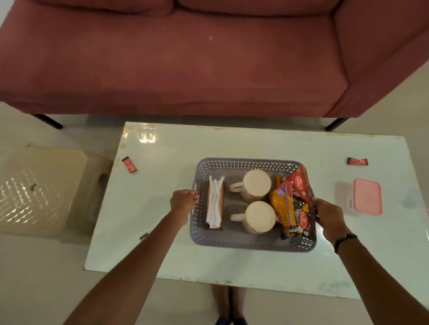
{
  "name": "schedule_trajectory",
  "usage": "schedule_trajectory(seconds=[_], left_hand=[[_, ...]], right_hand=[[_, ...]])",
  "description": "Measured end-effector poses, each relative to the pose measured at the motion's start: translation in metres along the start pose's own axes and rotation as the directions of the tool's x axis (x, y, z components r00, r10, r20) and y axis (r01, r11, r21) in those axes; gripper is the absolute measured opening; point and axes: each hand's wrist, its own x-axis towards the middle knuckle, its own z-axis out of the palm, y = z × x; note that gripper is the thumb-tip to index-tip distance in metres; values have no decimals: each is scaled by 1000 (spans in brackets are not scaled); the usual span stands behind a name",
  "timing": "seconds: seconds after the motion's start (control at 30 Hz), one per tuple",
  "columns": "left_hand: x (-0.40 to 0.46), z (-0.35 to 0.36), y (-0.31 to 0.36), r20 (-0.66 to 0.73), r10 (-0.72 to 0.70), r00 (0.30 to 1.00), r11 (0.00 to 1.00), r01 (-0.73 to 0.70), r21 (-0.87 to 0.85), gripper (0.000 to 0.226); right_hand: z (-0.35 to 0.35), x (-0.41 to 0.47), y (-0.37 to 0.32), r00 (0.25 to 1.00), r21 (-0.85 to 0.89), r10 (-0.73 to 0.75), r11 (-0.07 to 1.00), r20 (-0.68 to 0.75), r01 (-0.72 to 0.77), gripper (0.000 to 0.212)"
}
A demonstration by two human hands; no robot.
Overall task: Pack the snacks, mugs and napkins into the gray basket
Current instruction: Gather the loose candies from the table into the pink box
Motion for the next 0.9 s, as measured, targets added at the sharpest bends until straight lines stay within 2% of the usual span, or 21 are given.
schedule_trajectory(seconds=[0.2,0.5,0.67,0.9], left_hand=[[10,4,-15,-21,-38,999,999,38,-14,22],[30,1,-1,-49,49,998,998,-47,42,22],[27,6,0,-33,51,998,998,-49,49,22],[26,7,-1,-45,59,997,996,-55,74,23]], right_hand=[[4,-2,12,1000,13,-22,1000,22,22,26],[21,5,15,999,47,-43,998,23,42,21],[20,13,13,999,65,-40,997,23,38,20],[17,21,17,998,45,-39,998,40,37,30]])
